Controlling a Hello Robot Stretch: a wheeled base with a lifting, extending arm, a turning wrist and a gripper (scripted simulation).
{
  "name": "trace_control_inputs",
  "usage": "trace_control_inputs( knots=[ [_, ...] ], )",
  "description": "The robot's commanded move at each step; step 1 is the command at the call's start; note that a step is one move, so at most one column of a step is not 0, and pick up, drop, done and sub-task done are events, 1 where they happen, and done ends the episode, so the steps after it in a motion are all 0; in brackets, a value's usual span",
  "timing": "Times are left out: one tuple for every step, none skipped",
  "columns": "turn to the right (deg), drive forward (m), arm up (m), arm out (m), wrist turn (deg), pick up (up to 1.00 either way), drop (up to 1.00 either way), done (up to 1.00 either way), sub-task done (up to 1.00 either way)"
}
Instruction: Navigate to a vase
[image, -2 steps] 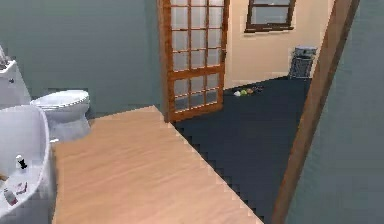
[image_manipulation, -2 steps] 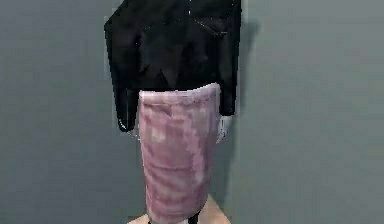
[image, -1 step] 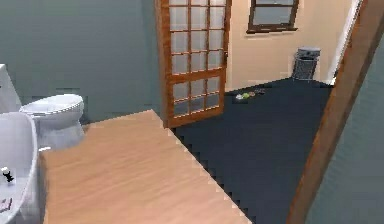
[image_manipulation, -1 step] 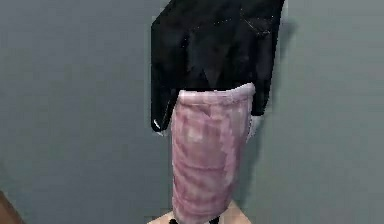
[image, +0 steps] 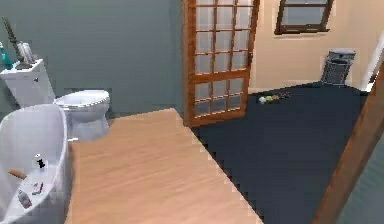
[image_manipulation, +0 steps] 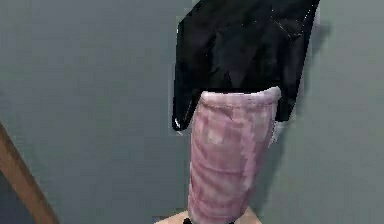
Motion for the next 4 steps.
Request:
trace_control_inputs(
  knots=[
    [0.0, 0.95, 0.00, 0.00, 0.0, 0.00, 0.00, 0.00, 0.00],
    [45.0, 0.00, 0.00, 0.00, 0.0, 0.00, 0.00, 0.00, 0.00],
    [9.0, 0.00, 0.00, 0.00, 0.0, 0.00, 0.00, 0.00, 0.00],
    [0.0, 1.00, 0.00, 0.00, 0.0, 0.00, 0.00, 0.00, 0.00]
  ],
)
